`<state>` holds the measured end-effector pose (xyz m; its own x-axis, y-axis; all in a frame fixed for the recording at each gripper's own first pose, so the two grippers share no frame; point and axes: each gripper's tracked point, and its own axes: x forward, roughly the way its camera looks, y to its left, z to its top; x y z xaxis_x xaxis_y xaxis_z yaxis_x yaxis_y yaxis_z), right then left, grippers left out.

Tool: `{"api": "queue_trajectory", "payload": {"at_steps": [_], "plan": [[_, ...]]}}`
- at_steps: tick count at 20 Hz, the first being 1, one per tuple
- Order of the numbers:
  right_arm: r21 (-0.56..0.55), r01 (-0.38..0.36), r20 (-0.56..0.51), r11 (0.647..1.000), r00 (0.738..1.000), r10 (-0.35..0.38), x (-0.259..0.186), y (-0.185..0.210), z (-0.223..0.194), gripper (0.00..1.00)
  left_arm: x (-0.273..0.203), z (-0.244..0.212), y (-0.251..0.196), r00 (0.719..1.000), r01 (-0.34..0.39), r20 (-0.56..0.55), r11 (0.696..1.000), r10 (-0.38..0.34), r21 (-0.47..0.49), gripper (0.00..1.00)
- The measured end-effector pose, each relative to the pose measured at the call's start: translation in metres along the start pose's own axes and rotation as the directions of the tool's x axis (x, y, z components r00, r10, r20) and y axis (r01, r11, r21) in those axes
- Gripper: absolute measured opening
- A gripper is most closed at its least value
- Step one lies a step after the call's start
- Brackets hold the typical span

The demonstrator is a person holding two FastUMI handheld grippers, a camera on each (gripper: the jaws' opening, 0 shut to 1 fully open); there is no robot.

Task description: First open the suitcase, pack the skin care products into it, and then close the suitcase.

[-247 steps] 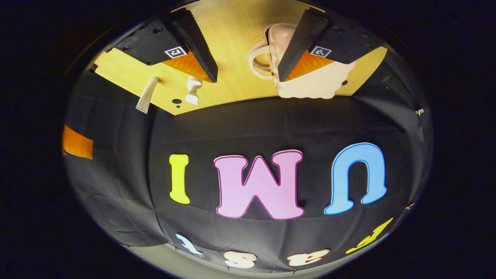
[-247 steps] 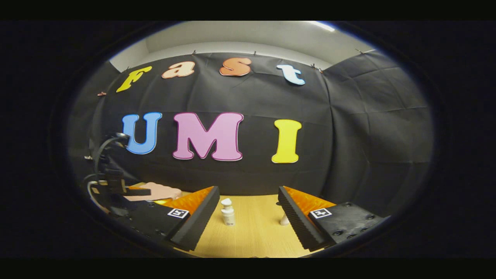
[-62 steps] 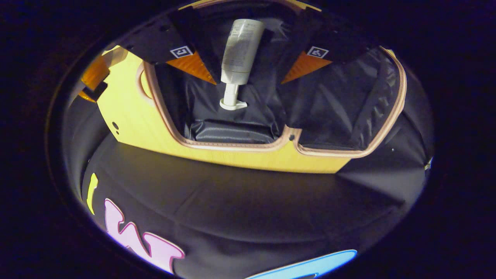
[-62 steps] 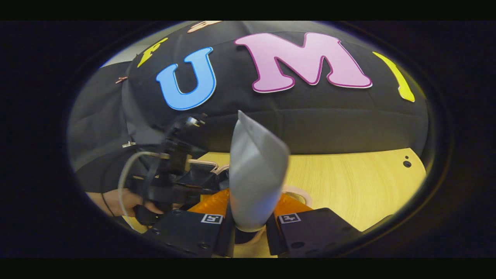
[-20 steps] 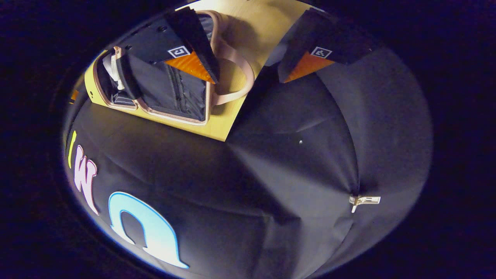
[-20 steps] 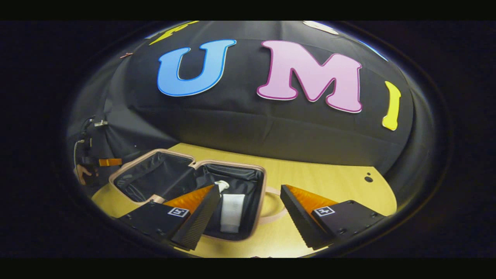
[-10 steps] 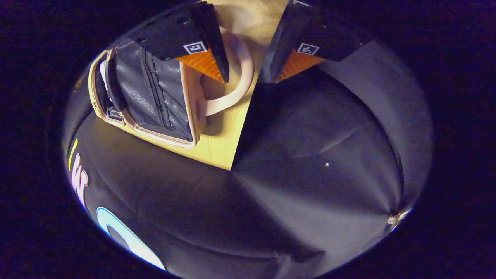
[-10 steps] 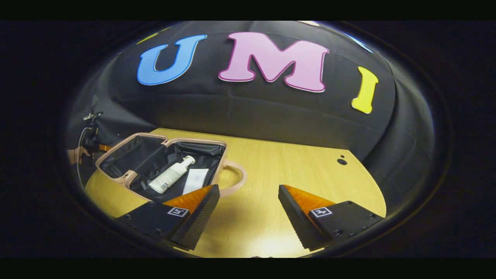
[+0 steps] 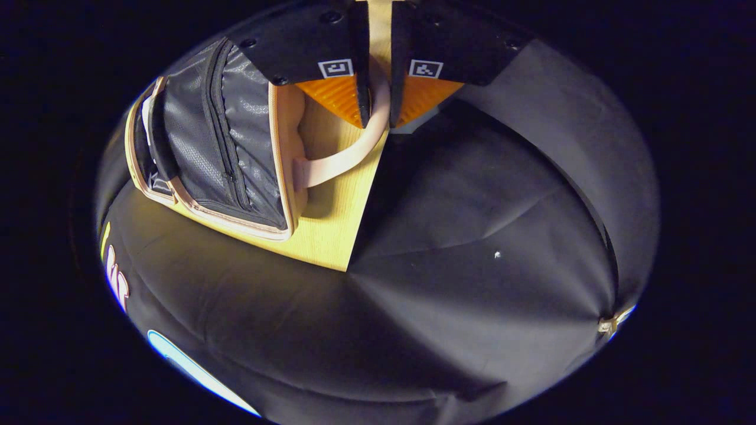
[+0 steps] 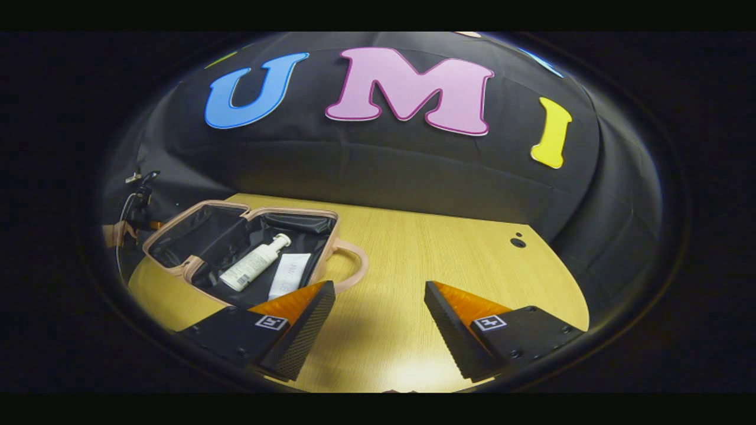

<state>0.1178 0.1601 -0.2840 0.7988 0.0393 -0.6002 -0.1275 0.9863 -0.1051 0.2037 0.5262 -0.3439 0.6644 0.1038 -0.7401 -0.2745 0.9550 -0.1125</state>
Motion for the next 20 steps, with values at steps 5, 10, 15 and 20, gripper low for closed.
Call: {"api": "queue_trajectory", "payload": {"at_steps": [5,10,15,20], "plan": [[0.004,-0.006,0.019,1.0,1.0,0.006,-0.003,-0.005,0.003,1.0,-0.039,0.033,-0.011,0.995,-0.059,0.08,0.993,0.05,0.106,0.15],[0.025,-0.019,0.032,1.0,0.999,0.019,-0.012,-0.014,0.013,0.97,-0.11,0.093,-0.049,0.971,-0.042,0.24,0.984,0.0,0.173,0.13],[0.039,-0.024,0.064,0.999,0.998,0.022,-0.026,-0.032,0.028,0.97,-0.199,0.152,-0.123,0.933,0.06,0.341,0.985,-0.114,0.164,0.12],[0.072,-0.007,0.079,0.997,0.997,0.001,-0.04,-0.06,0.027,0.97,-0.244,0.177,-0.239,0.881,0.135,0.413,0.958,-0.233,0.252,0.12]]}}
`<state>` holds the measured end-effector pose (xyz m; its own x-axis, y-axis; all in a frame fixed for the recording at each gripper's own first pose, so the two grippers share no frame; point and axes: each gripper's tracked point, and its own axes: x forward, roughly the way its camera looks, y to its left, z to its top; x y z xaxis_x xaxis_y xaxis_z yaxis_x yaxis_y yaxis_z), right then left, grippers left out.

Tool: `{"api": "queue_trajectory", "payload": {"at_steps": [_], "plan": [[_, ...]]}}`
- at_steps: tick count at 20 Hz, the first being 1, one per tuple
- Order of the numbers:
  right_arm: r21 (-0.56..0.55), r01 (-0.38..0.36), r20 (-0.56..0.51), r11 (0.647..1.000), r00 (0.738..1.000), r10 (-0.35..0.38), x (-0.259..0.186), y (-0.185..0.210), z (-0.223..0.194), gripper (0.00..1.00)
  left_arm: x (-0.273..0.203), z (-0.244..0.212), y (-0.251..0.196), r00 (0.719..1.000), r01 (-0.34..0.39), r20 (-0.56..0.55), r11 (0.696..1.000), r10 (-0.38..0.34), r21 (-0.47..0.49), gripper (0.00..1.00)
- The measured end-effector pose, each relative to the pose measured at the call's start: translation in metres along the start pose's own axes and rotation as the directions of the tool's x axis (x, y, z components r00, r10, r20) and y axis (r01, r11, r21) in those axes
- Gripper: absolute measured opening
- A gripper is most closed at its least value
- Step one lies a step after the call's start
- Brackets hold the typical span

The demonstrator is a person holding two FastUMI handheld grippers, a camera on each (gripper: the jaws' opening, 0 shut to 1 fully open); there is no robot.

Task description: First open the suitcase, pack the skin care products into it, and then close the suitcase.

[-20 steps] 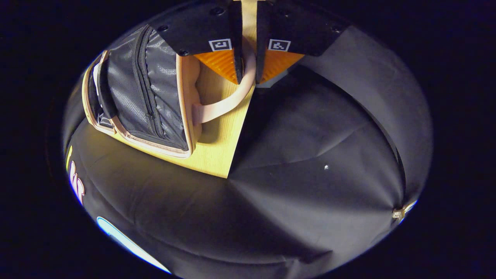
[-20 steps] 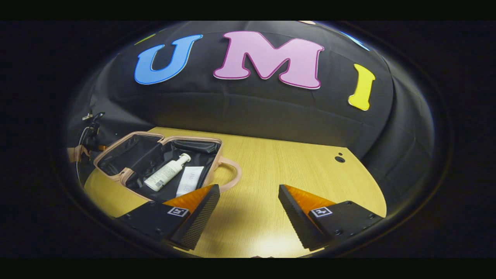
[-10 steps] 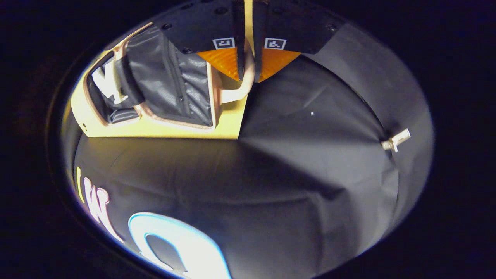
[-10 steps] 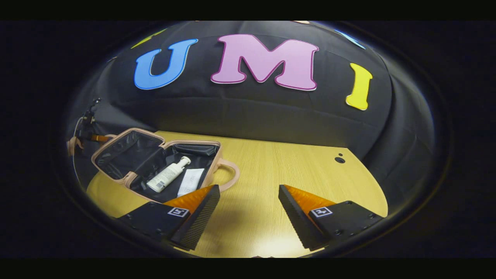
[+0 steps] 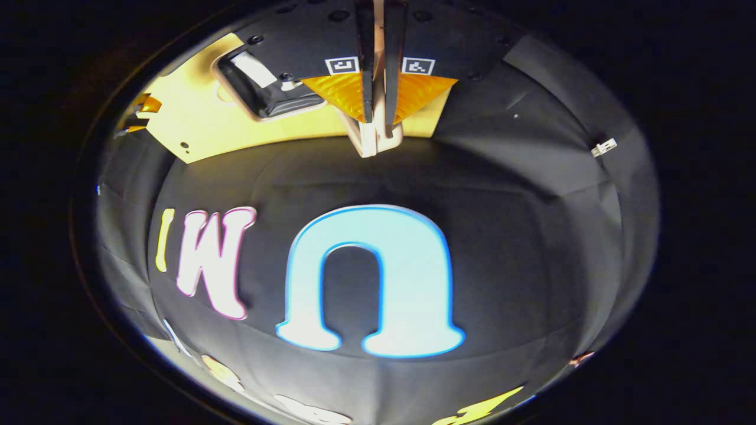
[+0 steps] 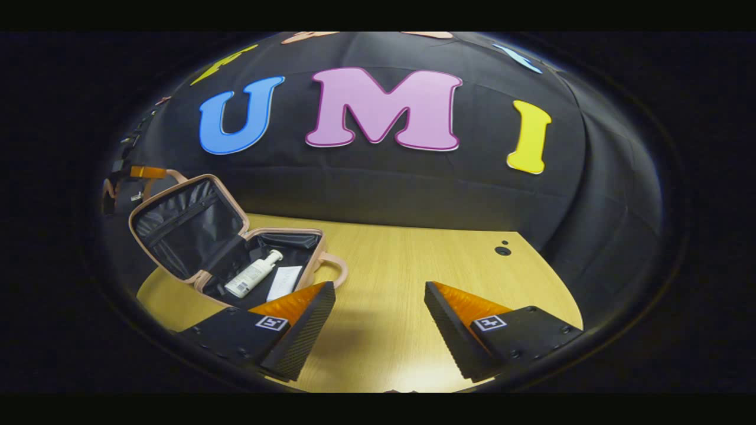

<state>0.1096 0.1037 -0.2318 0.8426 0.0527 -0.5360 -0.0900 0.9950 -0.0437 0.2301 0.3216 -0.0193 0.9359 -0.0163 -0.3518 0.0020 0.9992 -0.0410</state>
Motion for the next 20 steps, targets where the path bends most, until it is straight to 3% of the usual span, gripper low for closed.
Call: {"api": "queue_trajectory", "payload": {"at_steps": [2,6,10,16,20], "plan": [[0.015,0.018,-0.001,1.0,1.0,-0.018,-0.002,-0.014,-0.003,0.97,0.004,0.013,-0.042,0.999,0.03,0.031,0.999,-0.031,0.02,0.12],[0.051,0.047,-0.008,0.998,0.999,-0.047,-0.001,-0.041,-0.012,0.97,0.014,0.02,-0.139,0.983,0.176,0.061,0.984,-0.175,-0.021,0.12],[0.094,0.075,-0.019,0.993,0.997,-0.074,0.007,-0.066,-0.018,0.97,0.034,-0.013,-0.233,0.961,0.276,0.02,0.959,-0.275,-0.066,0.12],[0.138,0.093,-0.032,0.986,0.995,-0.089,0.024,-0.102,-0.019,0.97,0.07,-0.097,-0.328,0.946,0.287,-0.118,0.948,-0.303,-0.137,0.12],[0.127,0.093,-0.062,0.988,0.994,-0.085,0.034,-0.121,-0.029,0.97,0.081,-0.165,-0.347,0.938,0.228,-0.23,0.962,-0.259,-0.154,0.12]]}}
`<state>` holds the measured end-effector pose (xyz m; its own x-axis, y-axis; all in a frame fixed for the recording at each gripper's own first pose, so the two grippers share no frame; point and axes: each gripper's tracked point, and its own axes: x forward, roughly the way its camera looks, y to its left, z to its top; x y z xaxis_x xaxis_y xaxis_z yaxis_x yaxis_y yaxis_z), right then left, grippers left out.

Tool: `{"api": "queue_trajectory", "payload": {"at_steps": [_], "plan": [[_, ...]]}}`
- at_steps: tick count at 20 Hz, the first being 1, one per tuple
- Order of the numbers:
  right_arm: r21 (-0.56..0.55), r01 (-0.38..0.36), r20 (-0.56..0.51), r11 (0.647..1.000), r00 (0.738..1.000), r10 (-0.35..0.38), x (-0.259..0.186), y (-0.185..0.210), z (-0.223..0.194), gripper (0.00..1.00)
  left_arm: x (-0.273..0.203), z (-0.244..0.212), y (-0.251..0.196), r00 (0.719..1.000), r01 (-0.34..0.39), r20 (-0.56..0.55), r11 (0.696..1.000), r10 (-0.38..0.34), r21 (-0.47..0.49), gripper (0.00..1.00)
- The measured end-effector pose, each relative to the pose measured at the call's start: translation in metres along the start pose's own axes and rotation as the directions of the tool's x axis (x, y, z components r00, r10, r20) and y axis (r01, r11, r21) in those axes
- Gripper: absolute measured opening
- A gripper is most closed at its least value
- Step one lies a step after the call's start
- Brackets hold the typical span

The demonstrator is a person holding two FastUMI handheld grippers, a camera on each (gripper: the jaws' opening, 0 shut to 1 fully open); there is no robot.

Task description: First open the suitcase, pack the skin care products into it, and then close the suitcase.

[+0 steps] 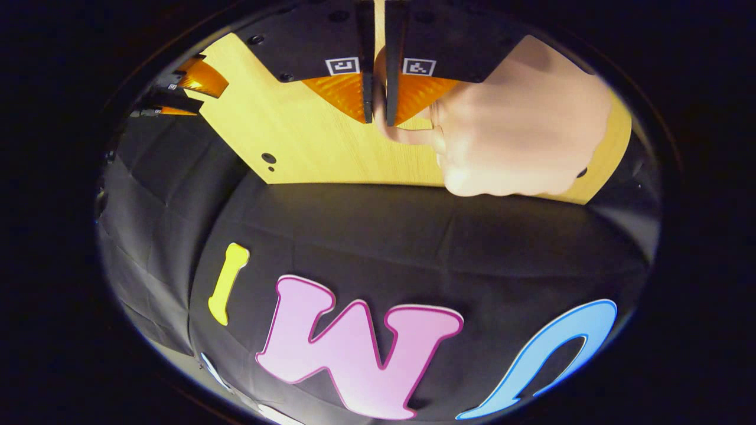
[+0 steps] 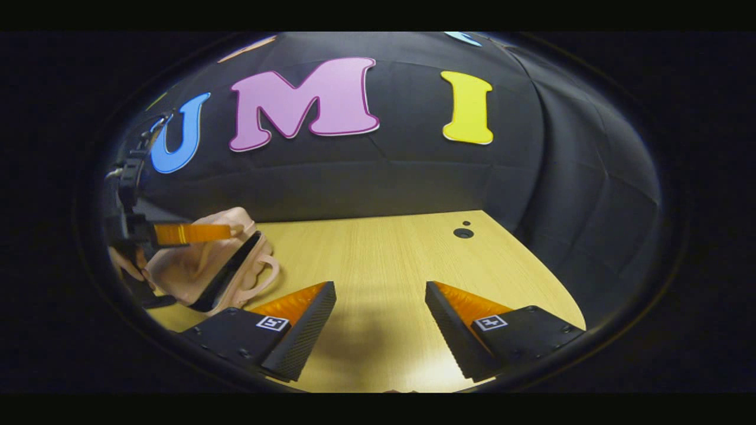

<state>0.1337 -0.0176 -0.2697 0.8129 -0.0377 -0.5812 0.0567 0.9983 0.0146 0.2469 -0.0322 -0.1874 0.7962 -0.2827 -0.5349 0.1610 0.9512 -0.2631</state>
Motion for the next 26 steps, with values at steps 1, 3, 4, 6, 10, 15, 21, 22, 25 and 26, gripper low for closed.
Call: {"api": "queue_trajectory", "payload": {"at_steps": [1,3,4,6,10,15,21,22,25,26], "plan": [[-0.003,-0.004,0.001,1.0,1.0,0.004,0.002,-0.002,0.001,0.97,0.006,-0.013,-0.003,1.0,-0.004,-0.02,1.0,0.003,-0.021,0.12],[-0.01,-0.013,0.003,1.0,1.0,0.013,0.004,-0.005,0.002,0.98,0.017,-0.023,-0.008,1.0,-0.002,-0.021,0.998,0.0,-0.065,0.12],[-0.011,-0.015,0.001,1.0,1.0,0.015,0.005,-0.006,0.002,0.98,0.018,-0.029,-0.007,0.999,-0.008,-0.034,0.997,0.005,-0.075,0.13],[-0.003,-0.022,0.001,1.0,1.0,0.022,0.002,-0.006,0.003,0.97,0.019,-0.033,-0.005,0.998,-0.023,-0.052,0.996,0.019,-0.083,0.17],[0.003,-0.012,0.011,1.0,1.0,0.012,-0.011,-0.002,0.008,0.98,0.006,-0.027,-0.019,1.0,0.011,-0.024,0.99,-0.014,-0.144,0.3],[0.047,-0.017,0.021,0.999,1.0,0.016,-0.054,0.02,0.02,0.97,-0.063,-0.011,-0.023,1.0,0.013,0.023,0.996,-0.011,-0.092,0.74],[0.029,-0.031,0.077,0.999,0.997,0.029,-0.131,0.054,0.052,0.97,-0.183,0.017,-0.001,0.986,-0.08,0.15,0.997,0.077,0.013,0.96],[0.021,-0.041,0.094,0.999,0.995,0.039,-0.144,0.061,0.06,0.97,-0.204,0.023,0.005,0.979,-0.105,0.181,0.994,0.098,0.025,0.96],[0.0,-0.063,0.168,0.998,0.984,0.062,-0.188,0.084,0.084,0.97,-0.265,0.04,0.021,0.949,-0.171,0.273,0.985,0.157,0.029,0.96],[-0.01,-0.067,0.198,0.998,0.978,0.068,-0.202,0.091,0.092,0.97,-0.287,0.047,0.024,0.935,-0.184,0.313,0.983,0.166,0.026,0.96]]}}
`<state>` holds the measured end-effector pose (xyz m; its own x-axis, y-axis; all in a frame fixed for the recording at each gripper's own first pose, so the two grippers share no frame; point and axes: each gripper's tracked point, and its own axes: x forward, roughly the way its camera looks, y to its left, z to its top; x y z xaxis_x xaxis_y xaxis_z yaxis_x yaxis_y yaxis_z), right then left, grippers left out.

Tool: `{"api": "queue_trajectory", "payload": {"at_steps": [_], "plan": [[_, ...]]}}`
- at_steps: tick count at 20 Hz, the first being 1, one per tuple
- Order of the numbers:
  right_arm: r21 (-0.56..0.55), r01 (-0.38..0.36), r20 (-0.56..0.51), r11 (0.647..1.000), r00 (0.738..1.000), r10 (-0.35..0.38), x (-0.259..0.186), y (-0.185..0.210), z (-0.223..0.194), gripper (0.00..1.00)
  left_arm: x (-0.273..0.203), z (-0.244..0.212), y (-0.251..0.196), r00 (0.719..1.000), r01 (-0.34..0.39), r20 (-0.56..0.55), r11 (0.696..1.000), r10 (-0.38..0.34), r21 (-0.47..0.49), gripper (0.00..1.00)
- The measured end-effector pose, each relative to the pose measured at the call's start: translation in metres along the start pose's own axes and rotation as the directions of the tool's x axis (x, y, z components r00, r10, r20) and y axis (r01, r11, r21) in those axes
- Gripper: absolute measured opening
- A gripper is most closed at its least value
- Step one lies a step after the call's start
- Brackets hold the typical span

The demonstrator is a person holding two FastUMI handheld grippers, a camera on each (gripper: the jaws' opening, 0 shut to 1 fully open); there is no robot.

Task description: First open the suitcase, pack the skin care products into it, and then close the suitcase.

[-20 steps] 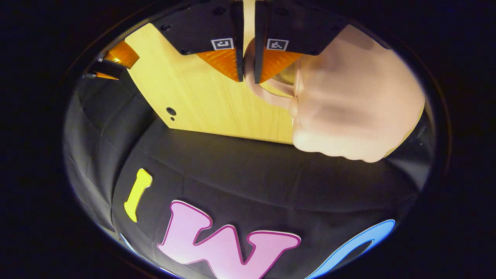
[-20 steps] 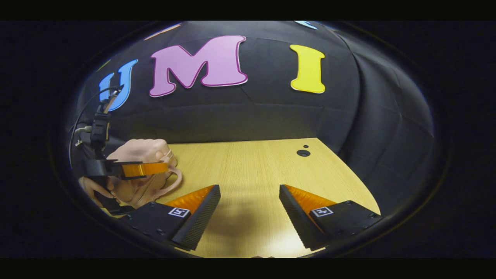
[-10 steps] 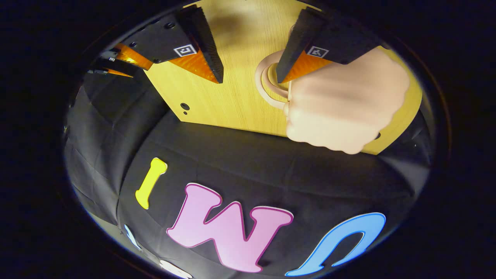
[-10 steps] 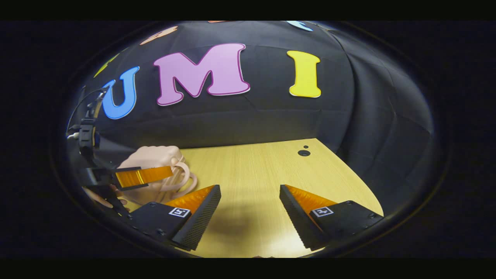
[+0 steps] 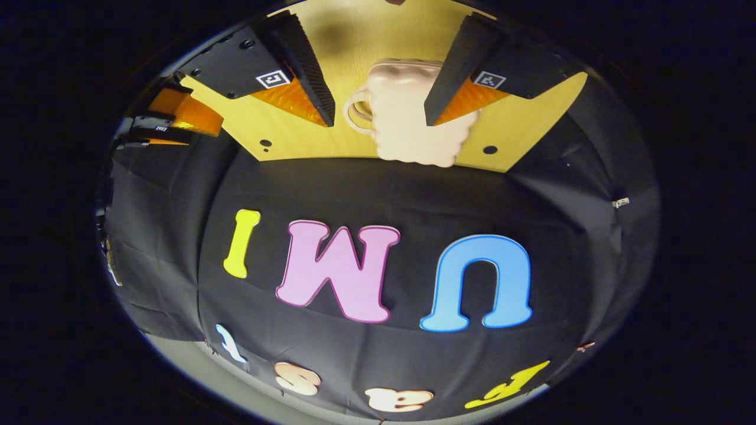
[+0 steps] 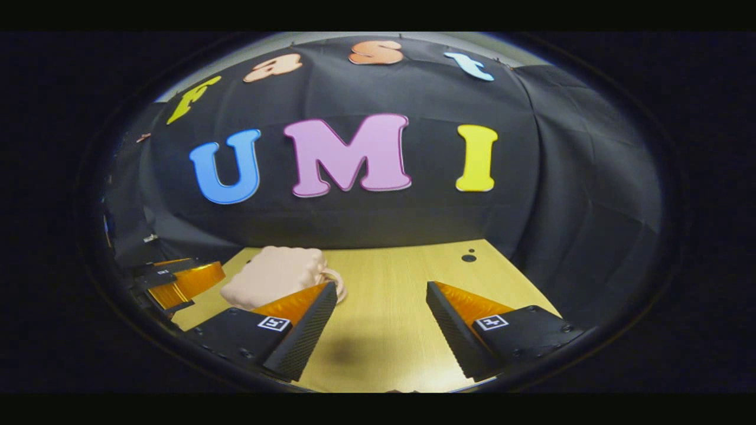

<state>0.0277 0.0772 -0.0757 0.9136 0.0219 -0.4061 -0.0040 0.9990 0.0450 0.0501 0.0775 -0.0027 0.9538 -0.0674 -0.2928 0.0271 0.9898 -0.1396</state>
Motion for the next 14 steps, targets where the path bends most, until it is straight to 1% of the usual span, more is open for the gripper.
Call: {"api": "queue_trajectory", "payload": {"at_steps": [1,3,5,7,9,12,14], "plan": [[-0.016,-0.004,0.039,1.0,0.999,0.005,-0.013,0.008,0.013,0.97,-0.017,0.014,0.006,0.999,-0.016,0.04,1.0,0.016,0.001,0.96],[-0.056,-0.015,0.099,0.998,0.995,0.021,-0.042,0.025,0.03,0.97,-0.047,0.026,0.008,0.993,-0.042,0.113,0.999,0.04,0.019,0.96],[-0.069,-0.043,0.153,0.997,0.987,0.054,-0.072,0.047,0.044,0.97,-0.078,0.034,0.012,0.986,-0.049,0.16,0.997,0.039,0.055,0.96],[-0.033,-0.066,0.173,0.997,0.982,0.07,-0.096,0.061,0.044,0.97,-0.097,0.032,0.011,0.986,-0.038,0.167,0.996,0.024,0.081,0.96],[0.012,-0.097,0.156,0.995,0.983,0.094,-0.11,0.073,0.035,0.97,-0.109,0.026,0.007,0.987,-0.03,0.16,0.994,0.013,0.103,0.96],[0.029,-0.083,0.163,0.996,0.984,0.077,-0.122,0.068,0.03,0.97,-0.12,0.015,0.003,0.988,-0.022,0.153,0.993,0.003,0.119,0.96],[0.031,-0.063,0.175,0.998,0.983,0.057,-0.122,0.061,0.031,0.97,-0.123,0.007,0.002,0.99,-0.019,0.141,0.995,0.004,0.102,0.96]]}}
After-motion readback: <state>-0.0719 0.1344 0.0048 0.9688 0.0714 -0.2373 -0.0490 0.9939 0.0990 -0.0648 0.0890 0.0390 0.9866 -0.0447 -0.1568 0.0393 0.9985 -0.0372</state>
